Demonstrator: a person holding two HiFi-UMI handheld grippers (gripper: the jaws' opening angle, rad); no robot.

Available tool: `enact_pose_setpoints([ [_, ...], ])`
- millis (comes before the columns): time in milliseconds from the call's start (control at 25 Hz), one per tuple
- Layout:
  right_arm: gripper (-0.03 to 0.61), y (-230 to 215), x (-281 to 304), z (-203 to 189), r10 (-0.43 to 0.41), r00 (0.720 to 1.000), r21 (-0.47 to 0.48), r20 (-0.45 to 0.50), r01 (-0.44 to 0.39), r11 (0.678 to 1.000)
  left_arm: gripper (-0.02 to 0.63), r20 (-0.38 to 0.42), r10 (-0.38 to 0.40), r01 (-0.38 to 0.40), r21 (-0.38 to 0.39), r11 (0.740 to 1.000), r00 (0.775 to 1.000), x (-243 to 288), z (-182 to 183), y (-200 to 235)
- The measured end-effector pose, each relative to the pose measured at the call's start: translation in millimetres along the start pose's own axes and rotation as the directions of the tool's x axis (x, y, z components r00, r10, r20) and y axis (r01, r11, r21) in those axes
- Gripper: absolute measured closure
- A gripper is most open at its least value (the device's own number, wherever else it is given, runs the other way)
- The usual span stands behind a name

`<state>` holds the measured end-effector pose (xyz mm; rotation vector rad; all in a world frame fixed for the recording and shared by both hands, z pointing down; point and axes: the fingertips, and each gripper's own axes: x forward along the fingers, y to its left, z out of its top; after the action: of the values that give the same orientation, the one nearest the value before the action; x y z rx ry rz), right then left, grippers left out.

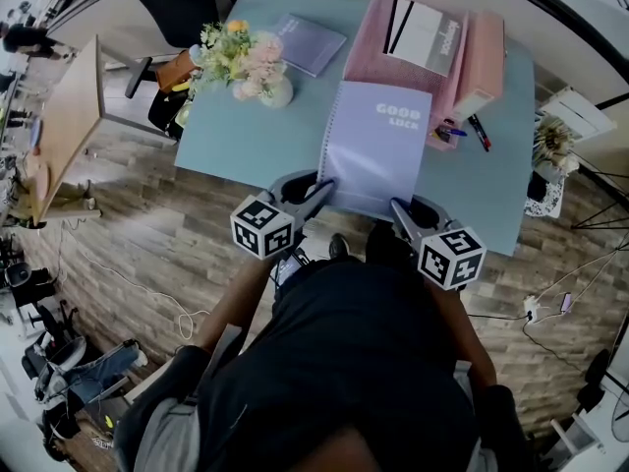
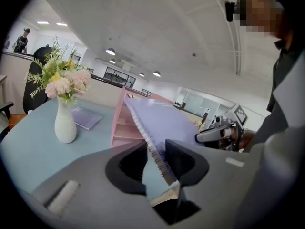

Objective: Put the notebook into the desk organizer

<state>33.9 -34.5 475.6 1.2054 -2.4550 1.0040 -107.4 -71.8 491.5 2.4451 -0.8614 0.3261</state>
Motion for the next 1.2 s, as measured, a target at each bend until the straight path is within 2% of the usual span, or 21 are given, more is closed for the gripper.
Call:
enact_pose_setpoints([
  [800, 0.495, -8.8, 3.0, -59.8, -0.020, 0.998, 0.043, -0.054, 0.022, 0.999, 0.439, -0.088, 0.012, -0.017, -0.057, 0.998, 0.996, 0.5, -60.6, -2.9],
  [1200, 0.495, -31.0, 17.7, -80.2, -0.036, 0.999, 0.057, -0.031, 0.038, 0.998, 0.445, -0.118, 0.013, -0.023, -0.086, 0.996, 0.993, 20.8, -82.5, 10.8],
])
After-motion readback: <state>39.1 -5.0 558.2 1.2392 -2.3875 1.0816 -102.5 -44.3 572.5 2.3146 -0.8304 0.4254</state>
